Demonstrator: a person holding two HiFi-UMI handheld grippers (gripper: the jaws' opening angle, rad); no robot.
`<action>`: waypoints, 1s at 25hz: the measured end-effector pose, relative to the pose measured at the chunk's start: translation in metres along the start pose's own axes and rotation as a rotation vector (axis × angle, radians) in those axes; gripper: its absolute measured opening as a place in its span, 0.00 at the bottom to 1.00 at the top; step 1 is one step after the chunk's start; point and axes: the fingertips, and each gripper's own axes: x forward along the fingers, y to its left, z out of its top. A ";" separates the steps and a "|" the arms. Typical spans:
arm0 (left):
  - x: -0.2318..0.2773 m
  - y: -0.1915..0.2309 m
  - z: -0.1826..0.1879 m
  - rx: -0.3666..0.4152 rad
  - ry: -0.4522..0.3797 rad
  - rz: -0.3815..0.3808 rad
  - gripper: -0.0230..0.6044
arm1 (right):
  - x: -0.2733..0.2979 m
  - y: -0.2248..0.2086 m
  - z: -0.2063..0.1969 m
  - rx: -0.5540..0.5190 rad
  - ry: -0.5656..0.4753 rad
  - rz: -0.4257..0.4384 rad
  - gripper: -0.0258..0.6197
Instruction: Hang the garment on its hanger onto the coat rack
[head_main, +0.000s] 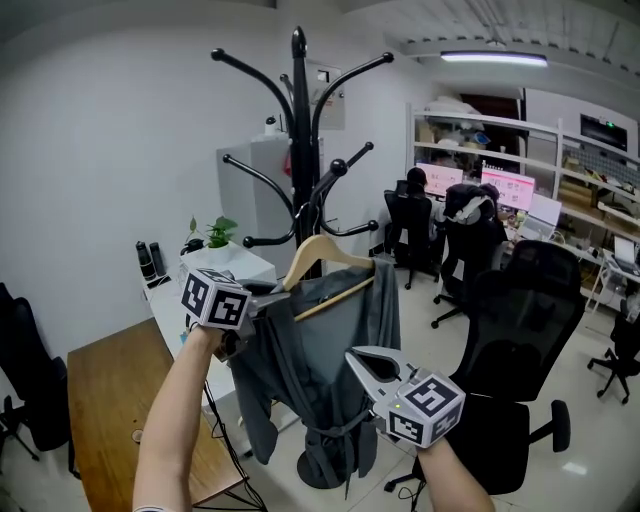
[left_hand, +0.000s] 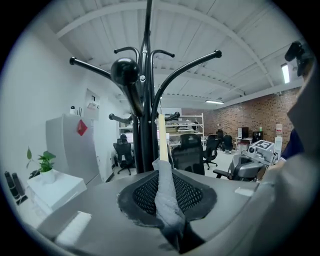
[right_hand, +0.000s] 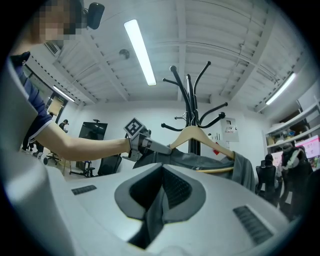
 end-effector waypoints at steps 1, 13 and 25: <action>0.002 0.001 -0.004 -0.006 0.003 -0.006 0.15 | 0.001 -0.001 -0.001 -0.001 0.002 -0.004 0.04; 0.017 0.001 -0.040 0.003 0.052 -0.055 0.18 | 0.008 0.000 -0.005 0.006 0.005 -0.028 0.04; 0.007 0.011 -0.044 0.096 0.043 0.079 0.27 | -0.002 0.010 0.008 -0.020 -0.004 -0.050 0.04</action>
